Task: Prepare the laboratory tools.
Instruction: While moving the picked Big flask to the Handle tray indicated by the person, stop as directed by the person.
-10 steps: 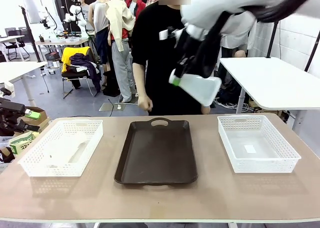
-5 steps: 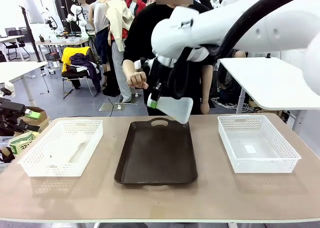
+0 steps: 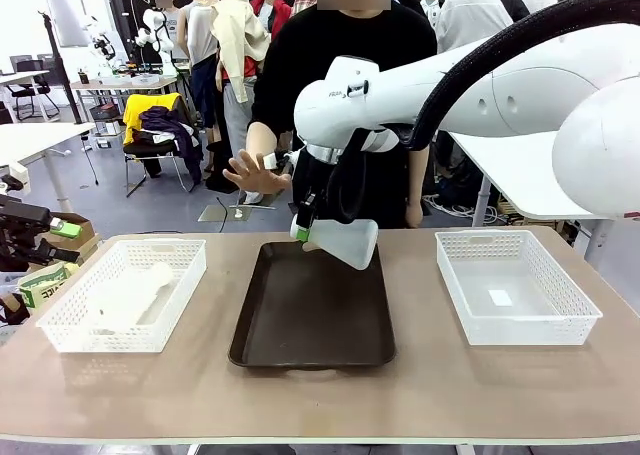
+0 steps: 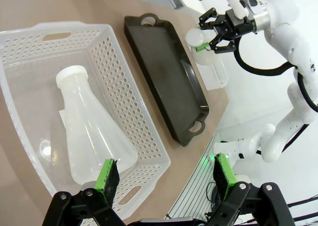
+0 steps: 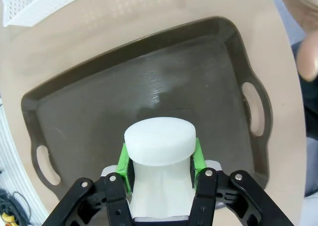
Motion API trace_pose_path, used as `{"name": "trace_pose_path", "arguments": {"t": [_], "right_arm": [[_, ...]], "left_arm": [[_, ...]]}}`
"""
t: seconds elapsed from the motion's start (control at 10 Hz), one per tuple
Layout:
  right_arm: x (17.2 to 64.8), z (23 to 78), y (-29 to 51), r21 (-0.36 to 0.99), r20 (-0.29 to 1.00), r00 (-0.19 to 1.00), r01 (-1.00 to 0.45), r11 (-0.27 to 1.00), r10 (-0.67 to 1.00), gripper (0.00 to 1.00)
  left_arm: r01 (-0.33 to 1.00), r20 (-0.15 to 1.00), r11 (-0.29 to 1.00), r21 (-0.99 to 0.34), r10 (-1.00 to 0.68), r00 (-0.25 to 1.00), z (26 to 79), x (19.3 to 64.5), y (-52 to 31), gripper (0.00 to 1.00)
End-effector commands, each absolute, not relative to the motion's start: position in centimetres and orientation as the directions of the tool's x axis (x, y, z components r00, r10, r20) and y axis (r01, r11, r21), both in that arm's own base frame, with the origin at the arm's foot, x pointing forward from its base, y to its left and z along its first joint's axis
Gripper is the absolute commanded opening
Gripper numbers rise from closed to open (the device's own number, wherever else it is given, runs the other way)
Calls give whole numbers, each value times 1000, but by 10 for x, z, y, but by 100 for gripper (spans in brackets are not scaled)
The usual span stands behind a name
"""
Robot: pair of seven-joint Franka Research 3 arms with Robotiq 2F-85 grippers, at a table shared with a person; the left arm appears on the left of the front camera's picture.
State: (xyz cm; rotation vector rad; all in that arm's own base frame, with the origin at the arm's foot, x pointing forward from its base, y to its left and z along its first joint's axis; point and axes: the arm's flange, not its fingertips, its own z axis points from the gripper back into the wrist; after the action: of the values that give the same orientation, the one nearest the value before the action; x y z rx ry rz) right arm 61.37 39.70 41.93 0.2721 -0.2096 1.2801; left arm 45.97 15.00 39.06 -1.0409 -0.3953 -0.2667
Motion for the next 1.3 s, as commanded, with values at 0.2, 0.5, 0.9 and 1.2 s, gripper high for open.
{"name": "trace_pose_path", "arguments": {"t": [0.2,0.5,0.9,1.2], "right_arm": [[613,427,395,85,310,310,-951,299,899,0],[614,421,396,83,305,281,-960,269,910,0],[614,421,396,83,305,281,-960,269,910,0],[614,421,396,83,305,281,-960,269,910,0]], "left_arm": [[400,440,486,-777,-34,897,392,459,151,100],[400,440,486,-777,-34,897,392,459,151,100],[400,440,486,-777,-34,897,392,459,151,100],[400,440,486,-777,-34,897,392,459,151,100]]}}
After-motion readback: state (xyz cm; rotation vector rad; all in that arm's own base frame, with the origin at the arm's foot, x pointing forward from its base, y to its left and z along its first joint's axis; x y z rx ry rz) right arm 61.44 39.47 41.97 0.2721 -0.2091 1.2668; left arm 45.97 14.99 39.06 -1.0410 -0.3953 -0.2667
